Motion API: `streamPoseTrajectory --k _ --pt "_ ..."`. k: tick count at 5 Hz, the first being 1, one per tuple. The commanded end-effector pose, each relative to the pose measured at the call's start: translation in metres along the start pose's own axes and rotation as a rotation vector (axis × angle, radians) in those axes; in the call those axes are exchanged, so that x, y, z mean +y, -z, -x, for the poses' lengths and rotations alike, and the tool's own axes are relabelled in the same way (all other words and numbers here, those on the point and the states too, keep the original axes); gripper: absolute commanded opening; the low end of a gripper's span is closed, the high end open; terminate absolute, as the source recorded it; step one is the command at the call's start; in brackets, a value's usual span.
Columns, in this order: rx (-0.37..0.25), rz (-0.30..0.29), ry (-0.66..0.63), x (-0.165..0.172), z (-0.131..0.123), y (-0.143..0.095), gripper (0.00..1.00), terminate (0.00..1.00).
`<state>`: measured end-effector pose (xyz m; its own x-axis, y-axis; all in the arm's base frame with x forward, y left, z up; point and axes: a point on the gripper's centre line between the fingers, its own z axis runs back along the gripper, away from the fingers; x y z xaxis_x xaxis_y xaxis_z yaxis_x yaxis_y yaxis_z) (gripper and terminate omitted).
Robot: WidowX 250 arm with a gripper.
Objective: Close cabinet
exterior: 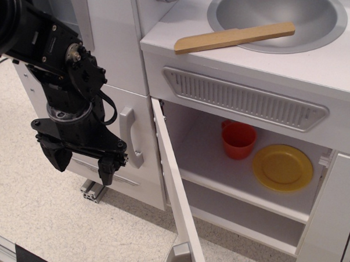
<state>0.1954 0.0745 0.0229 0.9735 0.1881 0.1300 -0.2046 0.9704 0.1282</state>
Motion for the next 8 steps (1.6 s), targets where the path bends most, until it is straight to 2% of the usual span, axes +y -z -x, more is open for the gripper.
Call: streamPoseTrajectory --k 1,2,4,6,8 --pt "0.0 0.0 0.0 0.0 0.0 0.0 1.0 0.0" --pt "-0.026 0.042 0.024 -0.024 -0.003 0.028 1.0 0.0" --pt "-0.05 0.135 0.034 -0.067 -0.002 0.054 1.0 0.0" --pt "-0.074 0.186 0.037 -0.101 -0.01 0.053 1.0 0.0" --pt "-0.117 0.191 0.031 -0.146 -0.037 0.058 1.0 0.0"
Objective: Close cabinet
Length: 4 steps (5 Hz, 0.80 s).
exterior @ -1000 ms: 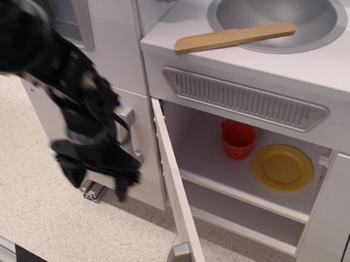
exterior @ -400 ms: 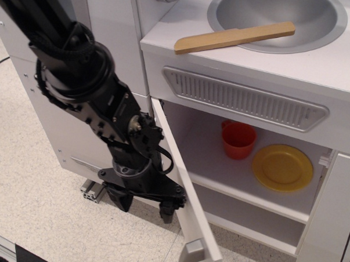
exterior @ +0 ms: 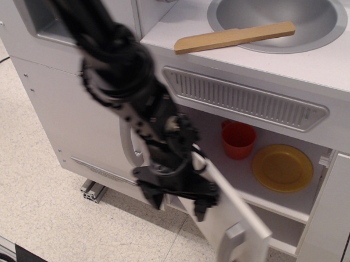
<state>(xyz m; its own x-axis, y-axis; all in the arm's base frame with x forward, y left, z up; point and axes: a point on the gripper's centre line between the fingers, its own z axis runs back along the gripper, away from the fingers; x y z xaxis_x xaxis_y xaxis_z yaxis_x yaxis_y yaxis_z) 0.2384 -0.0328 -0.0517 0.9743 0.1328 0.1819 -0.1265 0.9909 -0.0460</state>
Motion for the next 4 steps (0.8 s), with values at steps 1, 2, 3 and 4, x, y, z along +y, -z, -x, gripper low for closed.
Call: streamPoseTrajectory --k 1,2,3,4 --pt "-0.077 -0.009 -0.048 -0.031 -0.046 0.013 1.0 0.0" --pt "-0.113 -0.025 -0.084 -0.033 -0.064 0.021 1.0 0.0" --pt "-0.137 -0.032 -0.107 -0.034 -0.078 0.024 1.0 0.0" --pt "-0.169 -0.04 -0.133 -0.034 -0.086 0.024 1.0 0.0"
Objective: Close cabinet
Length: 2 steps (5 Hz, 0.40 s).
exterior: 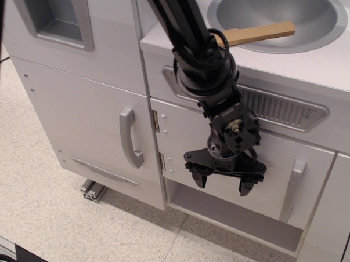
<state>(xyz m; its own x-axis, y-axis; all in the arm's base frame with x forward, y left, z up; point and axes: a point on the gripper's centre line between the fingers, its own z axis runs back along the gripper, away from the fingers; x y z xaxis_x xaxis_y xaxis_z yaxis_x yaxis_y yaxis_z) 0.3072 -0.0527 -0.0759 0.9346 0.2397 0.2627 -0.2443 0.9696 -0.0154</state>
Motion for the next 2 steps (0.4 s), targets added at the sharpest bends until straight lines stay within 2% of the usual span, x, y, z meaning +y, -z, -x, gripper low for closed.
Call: streamPoseTrajectory --k 1,2 --pt "-0.044 0.025 0.047 -0.001 -0.005 -0.025 1.0 0.0" --pt "-0.026 0.034 0.097 0.014 0.016 -0.038 1.0 0.0"
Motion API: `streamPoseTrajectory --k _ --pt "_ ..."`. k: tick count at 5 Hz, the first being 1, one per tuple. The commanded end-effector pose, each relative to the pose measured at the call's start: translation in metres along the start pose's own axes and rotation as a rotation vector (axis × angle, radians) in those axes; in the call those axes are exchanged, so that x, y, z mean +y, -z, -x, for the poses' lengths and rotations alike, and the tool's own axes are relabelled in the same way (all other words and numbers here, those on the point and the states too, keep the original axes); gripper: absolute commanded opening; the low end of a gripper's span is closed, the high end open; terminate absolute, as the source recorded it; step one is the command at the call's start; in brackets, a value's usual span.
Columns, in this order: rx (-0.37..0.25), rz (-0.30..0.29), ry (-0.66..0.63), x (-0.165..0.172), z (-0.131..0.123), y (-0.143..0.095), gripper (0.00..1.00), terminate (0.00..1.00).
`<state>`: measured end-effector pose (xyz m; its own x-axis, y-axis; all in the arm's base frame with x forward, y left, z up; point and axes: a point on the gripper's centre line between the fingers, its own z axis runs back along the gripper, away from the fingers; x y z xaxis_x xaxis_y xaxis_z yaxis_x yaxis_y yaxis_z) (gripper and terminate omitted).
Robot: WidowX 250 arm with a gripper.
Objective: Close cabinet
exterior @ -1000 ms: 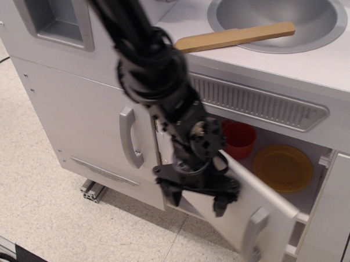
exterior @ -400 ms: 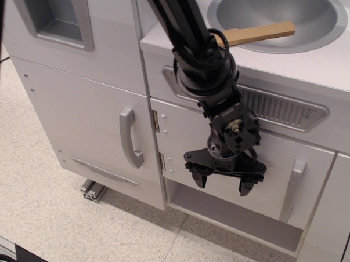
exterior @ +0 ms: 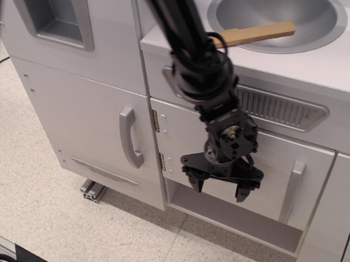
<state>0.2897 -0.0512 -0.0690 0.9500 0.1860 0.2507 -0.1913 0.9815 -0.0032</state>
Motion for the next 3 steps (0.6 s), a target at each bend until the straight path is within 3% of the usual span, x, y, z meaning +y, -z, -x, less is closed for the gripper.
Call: streamPoseTrajectory --k 1,2,3 --pt "-0.034 -0.005 0.081 0.0164 0.0127 -0.0298 1.0 0.0" --pt "-0.034 -0.005 0.081 0.0164 0.0127 -0.0298 1.0 0.0" --pt "-0.034 -0.005 0.081 0.0164 0.0127 -0.0298 1.0 1.0"
